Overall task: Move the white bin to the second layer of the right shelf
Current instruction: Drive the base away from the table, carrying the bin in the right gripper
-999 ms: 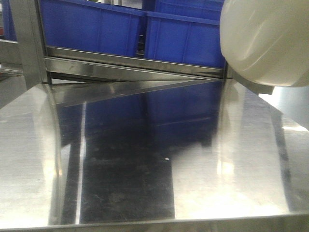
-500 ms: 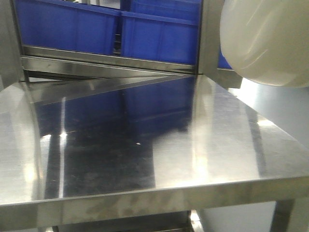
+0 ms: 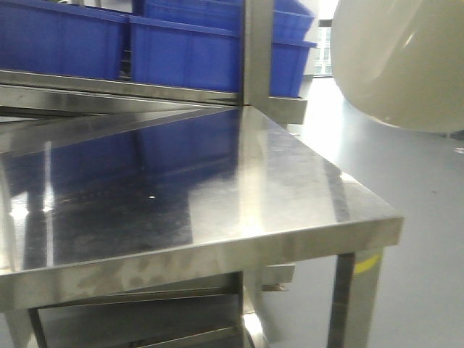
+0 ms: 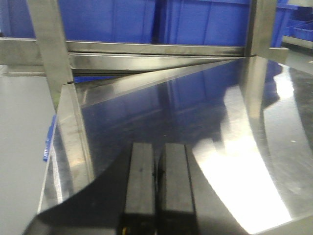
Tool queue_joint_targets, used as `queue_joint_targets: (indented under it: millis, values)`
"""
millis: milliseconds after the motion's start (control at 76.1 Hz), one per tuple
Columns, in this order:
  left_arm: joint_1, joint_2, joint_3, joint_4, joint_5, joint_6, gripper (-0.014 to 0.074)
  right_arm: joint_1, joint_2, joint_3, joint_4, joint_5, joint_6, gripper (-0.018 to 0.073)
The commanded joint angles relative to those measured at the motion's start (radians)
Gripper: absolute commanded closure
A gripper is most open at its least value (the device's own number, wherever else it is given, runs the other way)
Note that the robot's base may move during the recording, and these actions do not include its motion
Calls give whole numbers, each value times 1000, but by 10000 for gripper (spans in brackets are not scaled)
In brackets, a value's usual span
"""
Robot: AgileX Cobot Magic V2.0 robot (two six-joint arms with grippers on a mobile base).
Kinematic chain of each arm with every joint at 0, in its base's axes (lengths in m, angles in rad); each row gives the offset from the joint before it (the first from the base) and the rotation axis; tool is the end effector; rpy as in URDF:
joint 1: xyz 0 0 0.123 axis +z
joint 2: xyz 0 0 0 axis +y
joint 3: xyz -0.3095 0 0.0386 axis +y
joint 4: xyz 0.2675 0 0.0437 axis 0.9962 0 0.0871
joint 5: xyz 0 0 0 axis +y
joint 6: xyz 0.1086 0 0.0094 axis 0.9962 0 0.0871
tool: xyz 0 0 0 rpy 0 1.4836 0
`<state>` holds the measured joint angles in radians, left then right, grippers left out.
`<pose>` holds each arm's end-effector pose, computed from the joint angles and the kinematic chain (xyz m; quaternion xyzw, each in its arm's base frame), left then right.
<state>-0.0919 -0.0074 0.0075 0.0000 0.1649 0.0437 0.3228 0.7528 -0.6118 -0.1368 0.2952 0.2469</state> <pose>0.0661 -0.0061 0.1944 0.0497 0.7324 -0.0164 0.6789 0.1663 0.0511 0.3314 -0.0731 0.8150 0.1092 0.5643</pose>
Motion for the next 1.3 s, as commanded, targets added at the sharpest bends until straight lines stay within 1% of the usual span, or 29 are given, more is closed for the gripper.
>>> queue_joint_targets:
  millis: [0, 1288]
  values:
    - [-6, -14, 37, 0, -87, -5, 512, -7, -6, -31, -11, -102, 0, 504]
    - [-6, -14, 37, 0, -87, -5, 512, -7, -6, -31, -11, -102, 0, 504]
